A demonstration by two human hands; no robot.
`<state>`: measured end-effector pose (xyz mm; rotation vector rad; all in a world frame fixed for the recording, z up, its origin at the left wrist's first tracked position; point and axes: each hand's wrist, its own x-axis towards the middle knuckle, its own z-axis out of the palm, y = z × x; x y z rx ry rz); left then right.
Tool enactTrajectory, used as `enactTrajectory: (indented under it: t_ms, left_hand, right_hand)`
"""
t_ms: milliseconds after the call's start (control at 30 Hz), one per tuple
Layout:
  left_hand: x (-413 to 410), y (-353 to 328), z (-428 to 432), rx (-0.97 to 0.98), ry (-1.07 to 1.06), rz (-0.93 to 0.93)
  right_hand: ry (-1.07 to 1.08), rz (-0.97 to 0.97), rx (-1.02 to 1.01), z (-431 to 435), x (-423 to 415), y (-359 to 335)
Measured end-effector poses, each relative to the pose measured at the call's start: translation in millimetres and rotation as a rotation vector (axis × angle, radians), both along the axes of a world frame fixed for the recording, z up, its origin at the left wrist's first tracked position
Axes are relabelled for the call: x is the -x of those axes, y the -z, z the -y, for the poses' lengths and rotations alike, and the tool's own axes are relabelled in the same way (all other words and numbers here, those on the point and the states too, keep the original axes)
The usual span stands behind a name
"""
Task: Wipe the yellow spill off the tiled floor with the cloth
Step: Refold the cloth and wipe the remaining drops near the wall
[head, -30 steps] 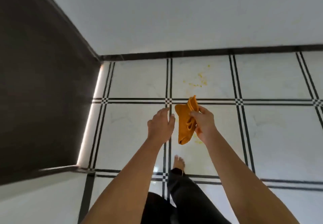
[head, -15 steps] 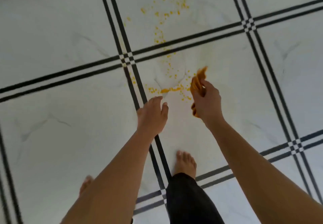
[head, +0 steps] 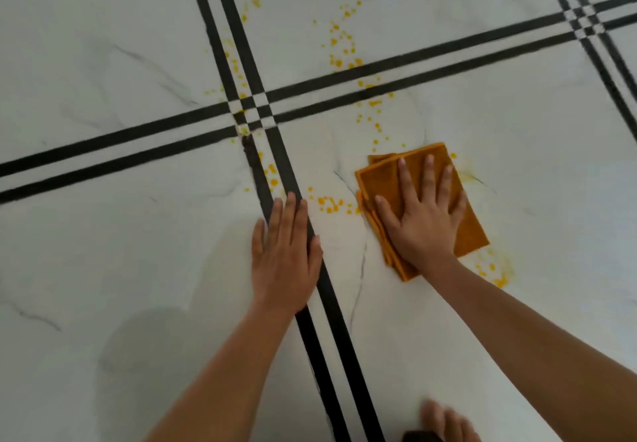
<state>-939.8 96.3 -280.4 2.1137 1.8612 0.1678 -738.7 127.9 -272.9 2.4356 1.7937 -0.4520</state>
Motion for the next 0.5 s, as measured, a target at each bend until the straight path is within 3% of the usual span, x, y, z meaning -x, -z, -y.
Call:
enactTrajectory:
  t_ms: [167,300,367,500]
  left_hand:
    - [2.8,4.8,-7.7,-0.041,-0.19,0.004]
    - [10.3,-0.4,-4.5,0.044,-0.219,-0.024]
    - [10.6,1.4,-4.0,0.041,-0.209,-0.039]
    - [2.3,11.5,-1.2,-0.01,-0.22,-0.078]
  right_hand:
    - [-0.041,-0.054,-0.085,-61.8,18.3,6.4]
    - [-0.444,-0.022,-0.107,28.7,26.4,1.3]
    - [-0.522,-0.033,-0.106,21.4,3.6,0.6]
    - [-0.248,-0.051,-0.07,-94.2,-9.1,3.1]
